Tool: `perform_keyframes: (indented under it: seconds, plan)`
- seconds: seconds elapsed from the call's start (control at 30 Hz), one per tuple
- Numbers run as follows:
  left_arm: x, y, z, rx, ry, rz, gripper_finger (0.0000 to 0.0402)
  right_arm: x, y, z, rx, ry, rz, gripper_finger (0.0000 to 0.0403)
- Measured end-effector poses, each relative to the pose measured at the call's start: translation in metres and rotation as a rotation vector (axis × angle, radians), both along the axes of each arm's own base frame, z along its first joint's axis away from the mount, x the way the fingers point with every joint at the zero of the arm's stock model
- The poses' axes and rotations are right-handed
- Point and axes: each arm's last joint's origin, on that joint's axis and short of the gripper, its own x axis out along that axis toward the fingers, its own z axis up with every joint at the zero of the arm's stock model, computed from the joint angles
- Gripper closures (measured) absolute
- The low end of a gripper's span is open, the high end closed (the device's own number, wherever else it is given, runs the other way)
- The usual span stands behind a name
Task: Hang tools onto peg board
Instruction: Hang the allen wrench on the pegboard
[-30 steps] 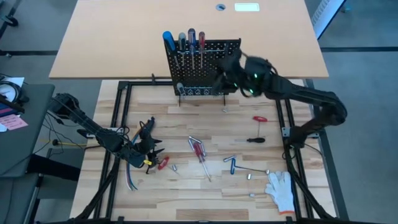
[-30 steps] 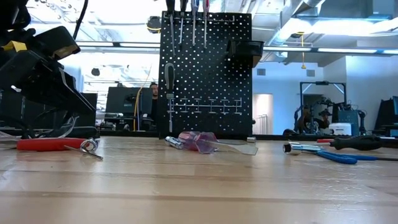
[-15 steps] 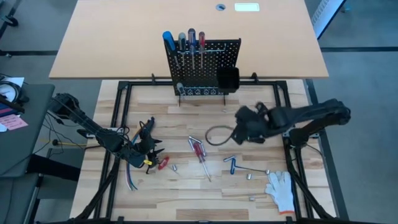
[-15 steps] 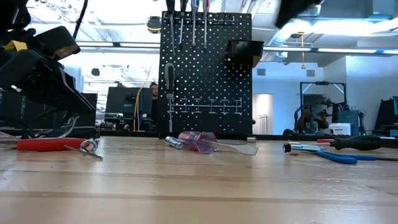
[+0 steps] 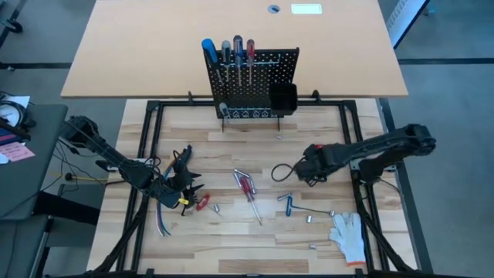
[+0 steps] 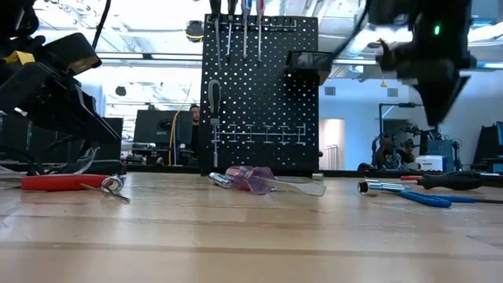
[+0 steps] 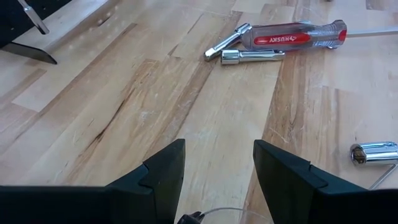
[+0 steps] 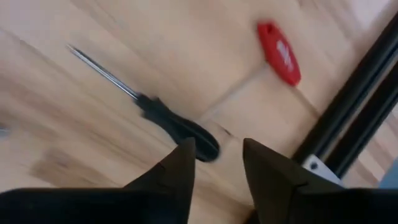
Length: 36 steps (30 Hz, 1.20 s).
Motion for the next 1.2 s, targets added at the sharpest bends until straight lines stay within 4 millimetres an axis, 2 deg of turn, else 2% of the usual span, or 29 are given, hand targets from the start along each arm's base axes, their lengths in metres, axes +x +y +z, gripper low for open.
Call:
perform_keyframes:
  seconds: [0.1,0.23,0.33,0.5,0.77,0.93,1.2]
  plan:
    - [0.0,0.0,0.0,0.002,0.001,-0.001,0.0217,-0.006,-0.017,-0.013,0.063,0.075,0.007,0.0216]
    - [0.0,0.0,0.0,0.003,0.002,-0.002,0.0217,-0.013,-0.038,-0.03,0.099,0.151,0.124,0.0155]
    - [0.0,0.0,0.0,0.004,0.003,-0.002,0.0217,-0.017,-0.055,-0.041,0.124,0.193,0.231,0.0139]
    - [0.0,0.0,0.0,0.004,0.003,-0.002,0.0217,-0.021,-0.082,-0.049,0.096,0.211,0.31,0.0149]
    - [0.0,0.0,0.0,0.007,0.004,-0.005,0.0217,-0.031,-0.114,-0.05,0.103,0.212,0.259,0.0175]
    - [0.0,0.0,0.0,0.004,0.006,-0.007,0.0217,-0.031,-0.121,-0.05,0.133,0.174,0.282,0.0187]
    - [0.0,0.0,0.0,-0.001,0.01,-0.014,0.0217,-0.028,-0.119,-0.062,0.18,0.127,0.342,0.0199]
